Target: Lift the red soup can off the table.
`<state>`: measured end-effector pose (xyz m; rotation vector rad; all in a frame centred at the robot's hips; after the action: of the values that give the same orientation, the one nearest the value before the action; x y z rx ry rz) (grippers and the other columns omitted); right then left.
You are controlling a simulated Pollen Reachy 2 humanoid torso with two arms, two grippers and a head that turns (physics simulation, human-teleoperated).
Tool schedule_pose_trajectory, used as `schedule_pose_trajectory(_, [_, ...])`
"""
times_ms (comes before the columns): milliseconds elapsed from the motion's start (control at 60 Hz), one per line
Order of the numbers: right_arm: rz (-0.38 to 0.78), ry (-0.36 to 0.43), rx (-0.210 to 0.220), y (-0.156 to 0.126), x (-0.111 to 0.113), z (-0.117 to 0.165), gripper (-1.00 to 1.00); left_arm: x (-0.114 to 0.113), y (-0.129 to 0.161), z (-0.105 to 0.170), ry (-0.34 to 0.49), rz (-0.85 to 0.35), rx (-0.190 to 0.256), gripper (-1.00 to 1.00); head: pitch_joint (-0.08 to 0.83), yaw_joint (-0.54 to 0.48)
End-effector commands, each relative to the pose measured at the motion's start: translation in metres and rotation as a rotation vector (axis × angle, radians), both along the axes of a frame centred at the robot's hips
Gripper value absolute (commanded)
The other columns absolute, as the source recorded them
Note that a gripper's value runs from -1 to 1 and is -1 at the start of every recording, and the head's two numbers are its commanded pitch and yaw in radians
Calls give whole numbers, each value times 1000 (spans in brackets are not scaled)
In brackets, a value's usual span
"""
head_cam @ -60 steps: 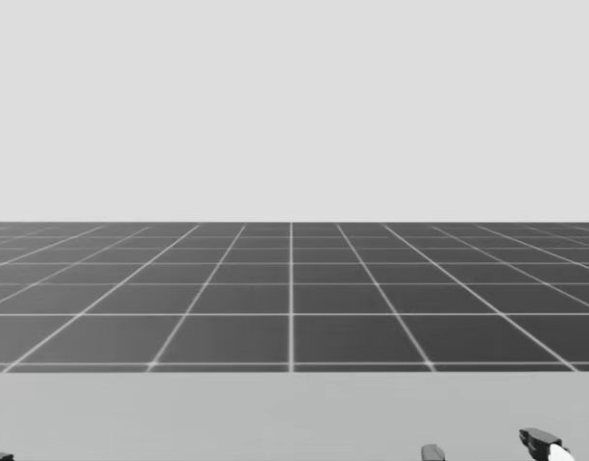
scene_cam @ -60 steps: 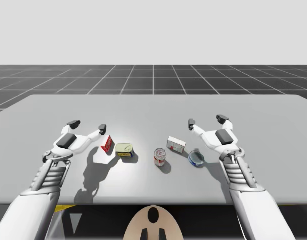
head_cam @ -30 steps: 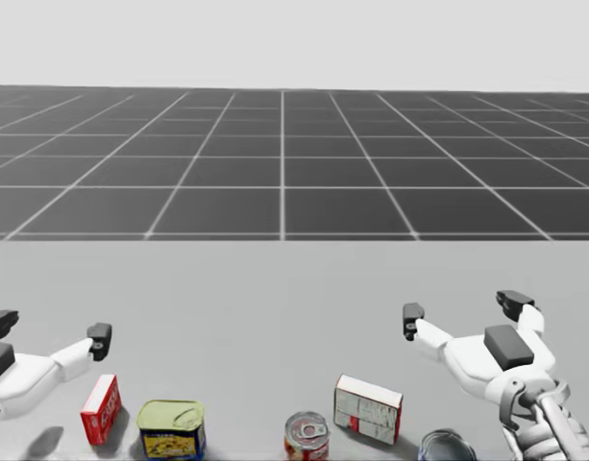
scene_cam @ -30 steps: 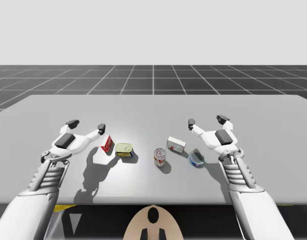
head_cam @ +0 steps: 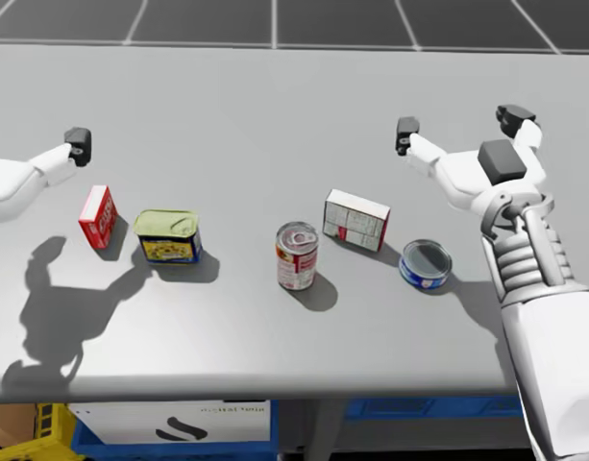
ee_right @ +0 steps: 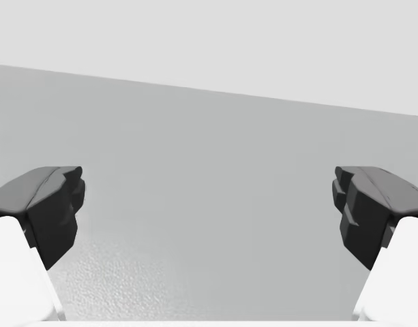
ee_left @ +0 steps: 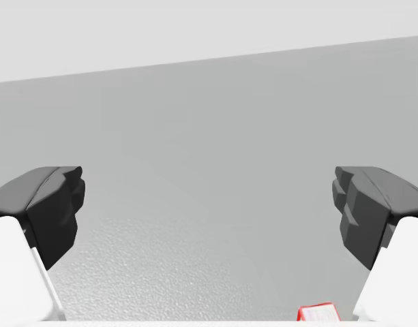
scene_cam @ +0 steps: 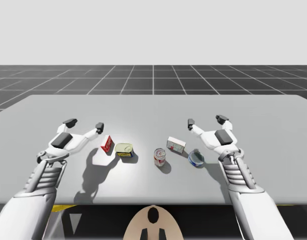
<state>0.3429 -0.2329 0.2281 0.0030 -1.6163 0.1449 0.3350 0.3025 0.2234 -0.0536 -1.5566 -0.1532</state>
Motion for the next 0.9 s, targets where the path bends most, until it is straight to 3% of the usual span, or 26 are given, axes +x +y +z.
schedule_pose_trajectory(17, [22, 6, 5, 3, -2, 2, -1000, -1, 1, 2, -7, 0, -6, -1000, 720, -51])
schedule_pose_trajectory(117, [36, 4, -1, 9, -9, 6, -1000, -1, 1, 2, -7, 1, -9, -1000, 726, -62])
schedule_pose_trajectory(183, [56, 26, 37, 12, -17, 12, -1000, -1, 1, 2, -5, 4, -11, -1000, 724, -58])
schedule_pose_trajectory(267, [124, 43, 53, 18, -33, 25, -1000, 0, 1, 0, 0, 6, -10, -1000, 724, -59])
schedule_pose_trajectory(417, [245, 59, 10, 39, -76, 49, -1000, 1, 0, -1, 2, 7, -6, -1000, 725, -64])
schedule_pose_trajectory(500, [308, 87, 18, 48, -95, 51, -1000, 1, 0, -1, 3, 8, -7, -1000, 723, -64])
schedule_pose_trajectory(717, [487, 170, 69, 71, -130, 33, -1000, 0, 0, -1, 2, 8, -7, -1000, 719, -60])
schedule_pose_trajectory(900, [558, 225, 92, 88, -133, 0, -1000, 0, -1, -2, 5, 7, -6, -1000, 712, -63])
